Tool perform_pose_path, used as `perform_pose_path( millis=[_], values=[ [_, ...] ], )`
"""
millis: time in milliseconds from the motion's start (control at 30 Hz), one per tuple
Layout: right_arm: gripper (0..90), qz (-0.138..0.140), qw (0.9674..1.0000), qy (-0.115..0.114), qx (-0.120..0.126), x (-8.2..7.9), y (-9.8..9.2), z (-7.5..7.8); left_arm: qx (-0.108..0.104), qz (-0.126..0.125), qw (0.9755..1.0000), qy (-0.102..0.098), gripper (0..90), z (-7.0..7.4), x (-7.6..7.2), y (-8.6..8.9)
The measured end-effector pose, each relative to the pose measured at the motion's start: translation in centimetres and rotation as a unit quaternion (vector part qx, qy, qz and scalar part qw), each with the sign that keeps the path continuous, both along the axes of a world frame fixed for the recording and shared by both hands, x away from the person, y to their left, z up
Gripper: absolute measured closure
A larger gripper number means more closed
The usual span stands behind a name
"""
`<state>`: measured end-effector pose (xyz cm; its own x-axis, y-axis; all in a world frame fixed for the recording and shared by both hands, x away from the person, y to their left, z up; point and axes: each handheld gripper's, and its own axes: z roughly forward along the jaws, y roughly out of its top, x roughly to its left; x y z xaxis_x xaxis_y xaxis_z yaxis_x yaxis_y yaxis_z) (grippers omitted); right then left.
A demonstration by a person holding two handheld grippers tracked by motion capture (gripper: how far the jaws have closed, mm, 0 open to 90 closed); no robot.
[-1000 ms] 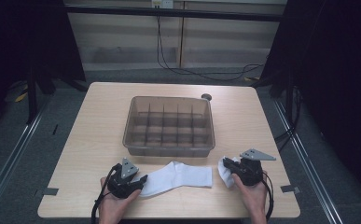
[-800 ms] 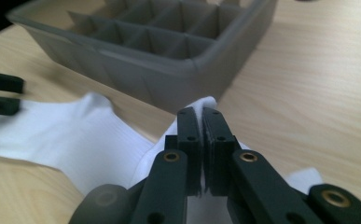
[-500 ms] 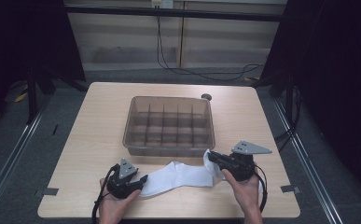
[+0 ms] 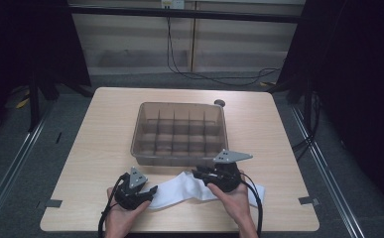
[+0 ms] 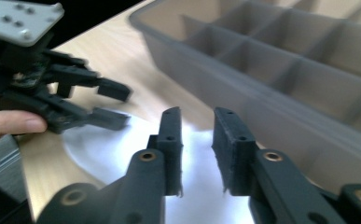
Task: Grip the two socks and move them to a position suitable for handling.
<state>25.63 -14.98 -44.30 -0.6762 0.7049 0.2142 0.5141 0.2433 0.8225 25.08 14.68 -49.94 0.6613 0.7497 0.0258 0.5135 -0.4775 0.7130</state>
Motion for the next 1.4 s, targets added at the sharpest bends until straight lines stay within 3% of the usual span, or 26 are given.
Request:
perform_pose_path(
  millis=[100, 200, 233, 367, 467, 533, 633, 667, 767, 833, 900, 967, 1000, 1133, 1233, 1333, 1400],
  values=[
    [65.8, -0.016, 0.9997, -0.002, 0.017, -0.3, -1.5, 0.5, -0.002, 0.005, 1.0, 0.003, 49.9, 0.0, 0.1, 0.0],
    [69.7, -0.045, 0.9989, -0.002, 0.011, -0.6, -3.6, 0.3, -0.004, 0.007, 0.9999, 0.007, 48.1, 0.1, 0.0, -0.1],
    [70.9, -0.056, 0.9984, 0.001, 0.01, -0.6, -4.4, 0.1, 0.003, 0.001, 1.0, 0.007, 47.3, 0.2, 0.1, -0.1],
    [75.8, -0.1, 0.9949, 0.012, 0.001, -1.2, -7.3, -0.9, 0.004, -0.005, 1.0, 0.002, 46.5, 0.8, 0.1, -0.5],
    [76.7, -0.13, 0.9907, 0.028, -0.027, -1.5, -8.7, -2.2, -0.003, -0.013, 0.9999, -0.01, 48.2, 1.7, 0.0, -1.1],
    [76.5, -0.14, 0.989, 0.036, -0.033, -1.7, -9.3, -2.9, -0.012, -0.023, 0.9996, -0.011, 50.1, 2.2, 0.0, -1.7],
    [63.9, -0.159, 0.9853, 0.045, -0.042, -2.0, -10.2, -3.7, -0.03, -0.042, 0.9986, -0.004, 52.8, 2.6, 0.2, -2.8],
    [64.4, -0.173, 0.9824, 0.05, -0.05, -2.1, -10.4, -3.9, -0.033, -0.047, 0.9983, -0.006, 52.9, 2.7, 0.2, -3.5],
    [62.7, -0.188, 0.9794, 0.057, -0.048, -2.5, -11.0, -4.4, -0.037, -0.071, 0.9968, -0.003, 52.7, 2.7, 0.2, -5.3],
    [62.8, -0.204, 0.9758, 0.059, -0.053, -2.6, -11.3, -4.6, -0.053, -0.084, 0.9951, 0.007, 52.6, 2.6, 0.4, -6.2],
    [62.9, -0.212, 0.9735, 0.064, -0.057, -2.7, -11.7, -4.7, -0.043, -0.098, 0.9942, 0.008, 53.2, 2.5, 0.5, -7.0],
    [61.3, -0.219, 0.9708, 0.067, -0.071, -2.7, -11.7, -4.9, -0.045, -0.12, 0.9916, 0.016, 66.2, 2.2, 0.6, -7.5],
    [59.6, -0.223, 0.9696, 0.068, -0.075, -2.8, -11.7, -5.0, -0.037, -0.126, 0.9911, 0.019, 66.5, 2.2, 0.6, -7.7],
    [54.0, -0.22, 0.9691, 0.07, -0.086, -2.7, -11.4, -5.5, -0.039, -0.116, 0.9922, 0.023, 54.3, 1.9, 0.8, -8.3],
    [53.4, -0.217, 0.9711, 0.063, -0.078, -3.0, -11.3, -5.3, -0.036, -0.124, 0.9914, 0.021, 49.0, 2.0, 0.7, -8.6],
    [55.2, -0.216, 0.9716, 0.054, -0.08, -3.6, -11.1, -4.8, -0.048, -0.122, 0.9911, 0.018, 47.4, 2.2, 0.5, -8.7],
    [56.2, -0.216, 0.9712, 0.052, -0.087, -3.8, -11.0, -4.5, -0.044, -0.124, 0.9913, 0.013, 47.2, 2.6, 0.3, -8.7]
  ],
)
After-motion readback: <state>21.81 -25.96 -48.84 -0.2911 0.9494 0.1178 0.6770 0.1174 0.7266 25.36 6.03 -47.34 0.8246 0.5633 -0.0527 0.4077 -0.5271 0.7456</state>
